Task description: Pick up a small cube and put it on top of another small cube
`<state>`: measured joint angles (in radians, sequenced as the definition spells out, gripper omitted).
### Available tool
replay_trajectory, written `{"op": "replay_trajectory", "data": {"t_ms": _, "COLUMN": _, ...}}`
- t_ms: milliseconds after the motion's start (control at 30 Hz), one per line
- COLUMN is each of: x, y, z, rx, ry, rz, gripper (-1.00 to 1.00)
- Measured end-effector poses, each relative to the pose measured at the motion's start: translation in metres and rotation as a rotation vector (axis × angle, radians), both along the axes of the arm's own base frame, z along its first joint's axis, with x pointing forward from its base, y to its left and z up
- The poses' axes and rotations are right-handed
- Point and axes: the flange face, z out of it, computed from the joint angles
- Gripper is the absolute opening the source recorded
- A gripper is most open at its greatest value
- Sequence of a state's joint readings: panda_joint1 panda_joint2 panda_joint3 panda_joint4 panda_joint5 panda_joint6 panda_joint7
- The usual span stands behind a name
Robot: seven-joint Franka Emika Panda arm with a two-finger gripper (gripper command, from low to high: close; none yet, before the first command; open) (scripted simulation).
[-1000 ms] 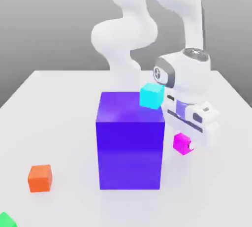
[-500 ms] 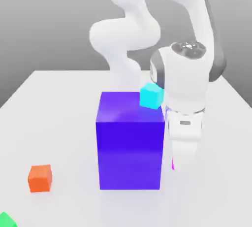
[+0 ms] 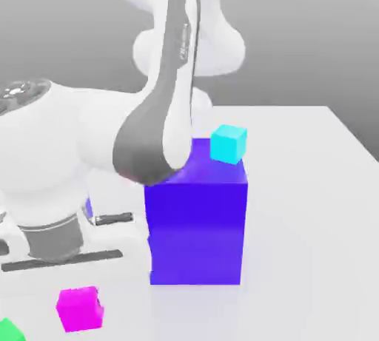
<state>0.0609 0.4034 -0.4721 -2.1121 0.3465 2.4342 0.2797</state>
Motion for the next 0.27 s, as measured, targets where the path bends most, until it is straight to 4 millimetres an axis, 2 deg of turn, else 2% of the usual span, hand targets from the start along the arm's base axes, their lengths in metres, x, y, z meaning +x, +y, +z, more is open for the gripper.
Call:
{"op": "replay_trajectory", "data": {"t_ms": 33, "x": -0.002, "y": -0.023, "z": -0.004, "rx": -0.02, "ry": 0.004, "rz": -0.061, "gripper": -1.0}}
{"op": "replay_trajectory", "data": {"t_ms": 67, "x": -0.003, "y": -0.034, "z": -0.014, "rx": -0.031, "ry": 0.005, "rz": -0.09, "gripper": -1.0}}
{"op": "replay_trajectory", "data": {"t_ms": 133, "x": -0.004, "y": -0.043, "z": -0.045, "rx": -0.039, "ry": 0.007, "rz": -0.113, "gripper": -1.0}}
{"op": "replay_trajectory", "data": {"t_ms": 167, "x": -0.005, "y": -0.044, "z": -0.055, "rx": -0.04, "ry": 0.007, "rz": -0.117, "gripper": 1.0}}
{"op": "replay_trajectory", "data": {"t_ms": 267, "x": -0.005, "y": -0.044, "z": -0.055, "rx": -0.04, "ry": 0.007, "rz": -0.117, "gripper": 1.0}}
